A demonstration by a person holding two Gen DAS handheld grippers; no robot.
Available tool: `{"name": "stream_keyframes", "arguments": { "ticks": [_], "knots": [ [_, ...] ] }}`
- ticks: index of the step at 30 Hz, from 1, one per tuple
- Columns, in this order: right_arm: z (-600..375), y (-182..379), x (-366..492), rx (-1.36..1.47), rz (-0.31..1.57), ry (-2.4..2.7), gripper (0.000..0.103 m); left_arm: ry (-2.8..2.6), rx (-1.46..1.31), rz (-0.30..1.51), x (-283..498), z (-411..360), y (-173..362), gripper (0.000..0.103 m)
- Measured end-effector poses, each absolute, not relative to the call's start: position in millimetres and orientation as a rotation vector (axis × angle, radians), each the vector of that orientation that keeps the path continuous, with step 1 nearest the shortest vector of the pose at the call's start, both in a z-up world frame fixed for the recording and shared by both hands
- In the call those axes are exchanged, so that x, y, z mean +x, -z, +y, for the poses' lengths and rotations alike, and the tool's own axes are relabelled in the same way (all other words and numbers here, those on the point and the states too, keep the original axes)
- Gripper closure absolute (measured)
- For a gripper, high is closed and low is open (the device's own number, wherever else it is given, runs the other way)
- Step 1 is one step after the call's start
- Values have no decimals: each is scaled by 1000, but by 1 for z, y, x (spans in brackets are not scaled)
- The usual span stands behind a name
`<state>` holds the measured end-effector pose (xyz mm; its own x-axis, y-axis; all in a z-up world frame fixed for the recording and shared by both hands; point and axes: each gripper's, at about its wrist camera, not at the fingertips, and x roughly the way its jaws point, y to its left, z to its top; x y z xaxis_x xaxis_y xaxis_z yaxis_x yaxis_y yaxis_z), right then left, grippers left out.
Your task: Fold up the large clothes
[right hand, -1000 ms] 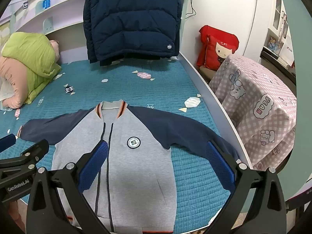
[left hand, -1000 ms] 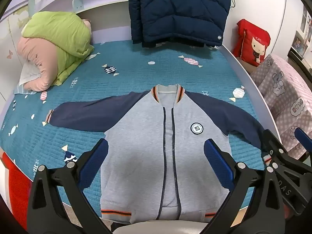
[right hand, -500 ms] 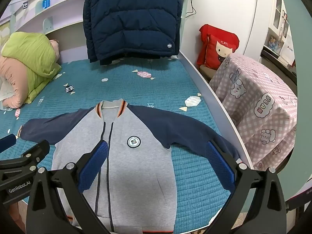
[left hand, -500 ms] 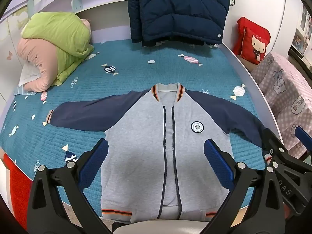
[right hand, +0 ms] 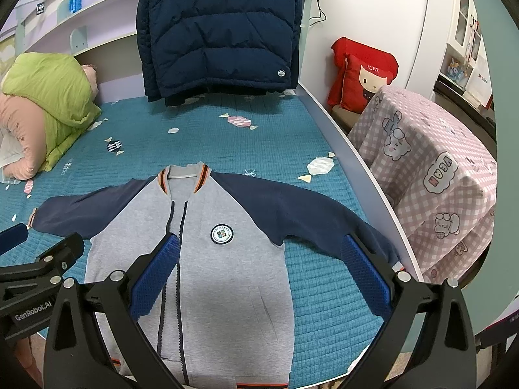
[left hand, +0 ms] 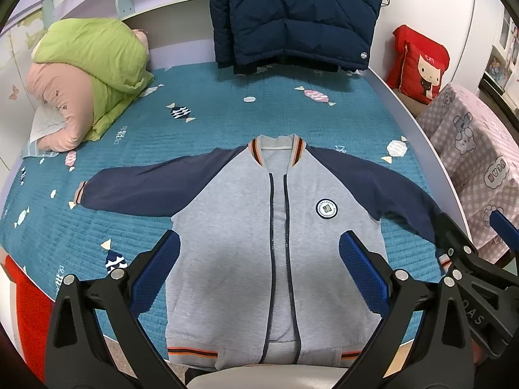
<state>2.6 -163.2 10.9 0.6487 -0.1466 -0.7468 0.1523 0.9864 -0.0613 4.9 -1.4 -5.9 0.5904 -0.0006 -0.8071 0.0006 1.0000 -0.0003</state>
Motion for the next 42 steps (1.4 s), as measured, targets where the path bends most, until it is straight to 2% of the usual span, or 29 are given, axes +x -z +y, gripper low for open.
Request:
{"name": "stream_keyframes", "arguments": {
  "ticks": [42],
  "knots": [
    [-168, -8, 2, 12, 862, 172, 7, 5, 9, 942, 5, -9, 7, 5]
  ]
}}
